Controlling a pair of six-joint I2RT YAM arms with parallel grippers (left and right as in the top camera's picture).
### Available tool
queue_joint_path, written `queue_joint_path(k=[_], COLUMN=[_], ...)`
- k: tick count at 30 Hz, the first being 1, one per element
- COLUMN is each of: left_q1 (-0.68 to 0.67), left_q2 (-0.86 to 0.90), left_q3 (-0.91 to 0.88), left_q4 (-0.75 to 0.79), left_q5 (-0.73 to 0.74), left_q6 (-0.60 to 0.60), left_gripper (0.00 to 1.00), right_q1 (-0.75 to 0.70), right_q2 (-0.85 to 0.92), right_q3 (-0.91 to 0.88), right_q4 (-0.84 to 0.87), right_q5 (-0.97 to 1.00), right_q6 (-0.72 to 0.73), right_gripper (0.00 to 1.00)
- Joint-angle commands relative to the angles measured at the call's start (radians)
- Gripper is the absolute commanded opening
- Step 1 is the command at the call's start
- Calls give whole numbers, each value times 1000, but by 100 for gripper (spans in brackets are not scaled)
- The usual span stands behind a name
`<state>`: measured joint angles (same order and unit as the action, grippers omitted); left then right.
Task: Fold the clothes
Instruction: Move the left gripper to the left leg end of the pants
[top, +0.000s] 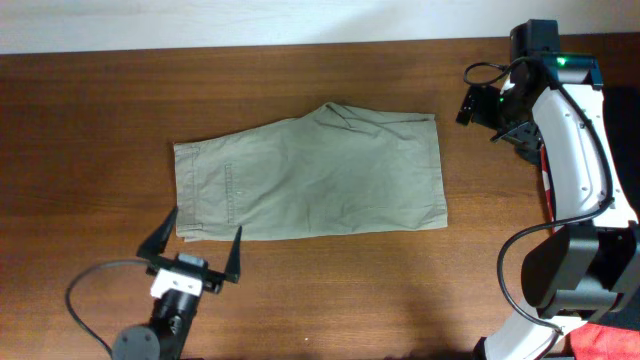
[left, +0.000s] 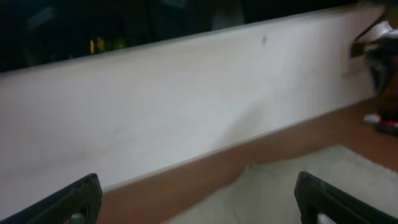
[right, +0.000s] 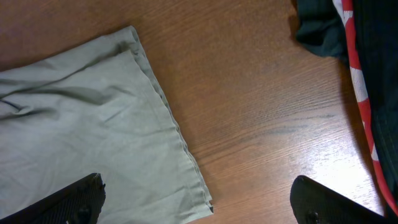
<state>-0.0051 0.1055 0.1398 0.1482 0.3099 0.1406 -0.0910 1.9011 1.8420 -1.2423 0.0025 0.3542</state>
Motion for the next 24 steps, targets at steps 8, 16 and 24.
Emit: queue_joint_path(k=[8, 16, 24], left_q1=[-2, 10, 227], left_q2=[889, 1263, 1522], left_q3=[832, 1193, 1335], left_q4=[-639, -911, -1046], left_q5=[72, -230, -145], left_q6=[45, -100, -182], left_gripper=[99, 99, 99], right_q1=[-1, -1, -1], right_q2=[3, 3, 3], right_q3=[-5, -5, -5], right_q4=[1, 0, 1], right_q5=[6, 6, 6], right_q6=[-9, -9, -9], right_gripper=[98, 99, 99])
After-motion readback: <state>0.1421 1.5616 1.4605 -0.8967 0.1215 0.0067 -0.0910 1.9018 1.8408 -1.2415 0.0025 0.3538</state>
